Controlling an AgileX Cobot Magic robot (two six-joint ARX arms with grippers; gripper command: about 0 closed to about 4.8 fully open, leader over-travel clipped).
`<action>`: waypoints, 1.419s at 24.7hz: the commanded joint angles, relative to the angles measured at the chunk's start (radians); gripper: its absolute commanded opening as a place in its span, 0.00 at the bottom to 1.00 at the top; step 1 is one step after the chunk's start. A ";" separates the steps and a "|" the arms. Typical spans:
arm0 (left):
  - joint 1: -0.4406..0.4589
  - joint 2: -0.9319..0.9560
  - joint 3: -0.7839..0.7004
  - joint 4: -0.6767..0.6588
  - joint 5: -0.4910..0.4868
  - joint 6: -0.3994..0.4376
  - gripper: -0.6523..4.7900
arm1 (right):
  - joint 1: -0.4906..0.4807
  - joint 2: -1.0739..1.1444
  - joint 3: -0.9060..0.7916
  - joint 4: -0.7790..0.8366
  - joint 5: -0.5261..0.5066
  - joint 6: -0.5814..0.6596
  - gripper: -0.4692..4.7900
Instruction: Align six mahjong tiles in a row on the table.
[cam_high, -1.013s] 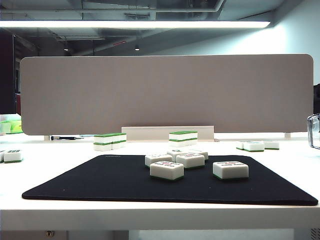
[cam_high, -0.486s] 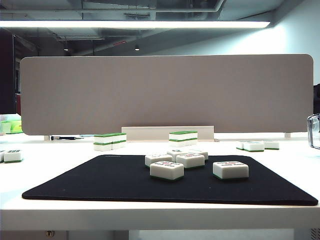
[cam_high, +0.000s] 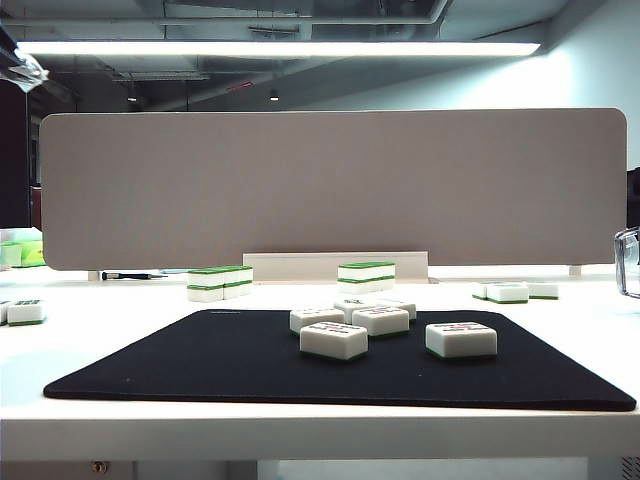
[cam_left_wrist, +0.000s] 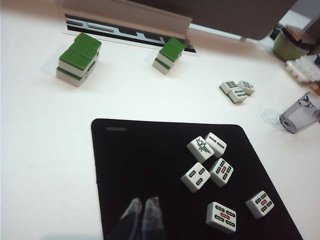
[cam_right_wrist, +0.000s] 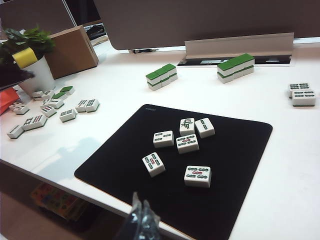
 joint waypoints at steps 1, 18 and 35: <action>-0.047 0.072 0.056 -0.002 0.006 0.068 0.15 | 0.001 -0.014 0.002 0.009 -0.002 -0.003 0.09; -0.321 0.552 0.457 -0.164 -0.151 0.177 0.15 | 0.000 -0.014 0.002 -0.016 0.002 -0.003 0.09; -0.399 1.015 0.948 -0.427 -0.187 0.293 0.15 | 0.000 -0.013 0.002 -0.032 0.003 -0.003 0.09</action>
